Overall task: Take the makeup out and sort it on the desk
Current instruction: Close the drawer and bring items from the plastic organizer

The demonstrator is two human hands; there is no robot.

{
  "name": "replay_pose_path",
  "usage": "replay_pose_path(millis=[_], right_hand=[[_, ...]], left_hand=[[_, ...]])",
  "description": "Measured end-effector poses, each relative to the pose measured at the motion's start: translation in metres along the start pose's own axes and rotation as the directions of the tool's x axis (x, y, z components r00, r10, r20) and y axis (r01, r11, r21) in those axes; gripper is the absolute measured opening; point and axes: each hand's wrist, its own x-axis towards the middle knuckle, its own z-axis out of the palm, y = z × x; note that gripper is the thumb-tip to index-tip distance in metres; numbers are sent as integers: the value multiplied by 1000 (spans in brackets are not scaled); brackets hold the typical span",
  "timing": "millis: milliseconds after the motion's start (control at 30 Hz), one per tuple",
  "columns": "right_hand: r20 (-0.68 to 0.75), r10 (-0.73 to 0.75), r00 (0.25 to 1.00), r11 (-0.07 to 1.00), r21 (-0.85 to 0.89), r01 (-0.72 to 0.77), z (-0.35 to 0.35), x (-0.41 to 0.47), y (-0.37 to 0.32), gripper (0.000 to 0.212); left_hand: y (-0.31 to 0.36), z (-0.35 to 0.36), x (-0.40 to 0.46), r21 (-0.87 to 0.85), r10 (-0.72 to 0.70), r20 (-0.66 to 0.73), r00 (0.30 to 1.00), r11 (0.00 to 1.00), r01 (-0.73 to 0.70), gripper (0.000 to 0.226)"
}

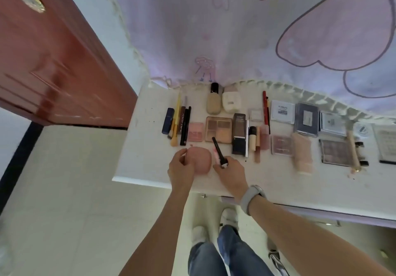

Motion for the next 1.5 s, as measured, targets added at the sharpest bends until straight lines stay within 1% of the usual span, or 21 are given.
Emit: replay_pose_path(millis=[100, 200, 333, 433, 467, 500, 567, 600, 633, 667, 700, 767, 833, 1000, 1100, 1167, 1267, 1367, 1400, 1433, 1500], right_hand=[[13, -13, 1000, 1000, 11, 13, 4, 7, -7, 12], [-1, -8, 1000, 1000, 18, 8, 8, 11, -9, 17], [-25, -15, 1000, 1000, -14, 15, 12, 10, -4, 23], [-35, -48, 998, 997, 58, 50, 10, 6, 1, 18], [-42, -57, 997, 994, 92, 61, 6, 3, 4, 19], [-53, -61, 997, 990, 121, 67, 1, 0, 7, 22], [-85, -73, 994, 985, 152, 85, -13, -6, 15, 27], [-90, -87, 992, 982, 157, 101, -20, -9, 19, 28], [-80, -101, 992, 982, 155, 113, -26, -12, 24, 31], [-57, -108, 993, 983, 141, 115, -31, -15, 28, 34], [-30, -109, 994, 988, 105, 112, -35, -17, 31, 36], [23, -131, 991, 991, -5, 131, -36, -19, 36, 38], [49, -159, 986, 985, -65, 162, -32, -18, 37, 39], [10, -43, 999, 998, -37, 44, -20, -9, 27, 43], [-18, -97, 995, 985, -145, 94, -22, -8, 29, 41], [-37, -177, 984, 948, -275, 160, -27, -8, 33, 36], [-22, -300, 954, 847, -467, 255, -37, -5, 38, 34], [-12, -362, 932, 707, -655, 266, -47, -1, 45, 38], [2, -375, 927, 664, -698, 270, -50, -1, 47, 39], [23, -387, 922, 635, -718, 285, -52, 0, 49, 41], [66, -414, 908, 601, -729, 327, -55, -1, 49, 44]], left_hand=[[3, 3, 3, 18, 19, -53, 998, 1000, -18, 31], [2, 5, 8, 92, 72, -73, 995, 994, -65, 31], [-2, 4, 14, 188, 126, -64, 990, 976, -112, 29], [-4, 5, 10, 283, 209, -46, 977, 940, -188, 35], [-4, 5, 6, 359, 286, -26, 958, 897, -258, 37], [-3, 5, 2, 446, 388, 18, 921, 822, -355, 39], [-2, 9, -4, 602, 572, 183, 800, 578, -551, 44], [-2, 12, -6, 647, 616, 279, 737, 446, -618, 46], [-2, 14, -8, 666, 627, 361, 690, 344, -662, 47], [-3, 16, -8, 669, 619, 425, 660, 277, -690, 48], [-5, 18, -8, 665, 608, 466, 643, 238, -708, 50], [-8, 20, -6, 660, 595, 499, 630, 211, -721, 51], [-10, 20, -6, 652, 599, 502, 624, 211, -728, 50], [-13, 19, -3, 615, 619, 500, 606, 238, -751, 48], [-10, 17, -1, 617, 621, 504, 600, 227, -753, 46], [-7, 17, -2, 624, 619, 505, 602, 220, -750, 49], [-4, 18, -3, 634, 602, 504, 619, 229, -739, 54], [-6, 20, -5, 622, 565, 530, 632, 247, -743, 52], [-6, 22, -6, 601, 563, 552, 615, 243, -761, 50], [-8, 24, -9, 571, 574, 579, 579, 221, -791, 48], [-11, 31, -14, 525, 608, 642, 467, 95, -846, 47]])
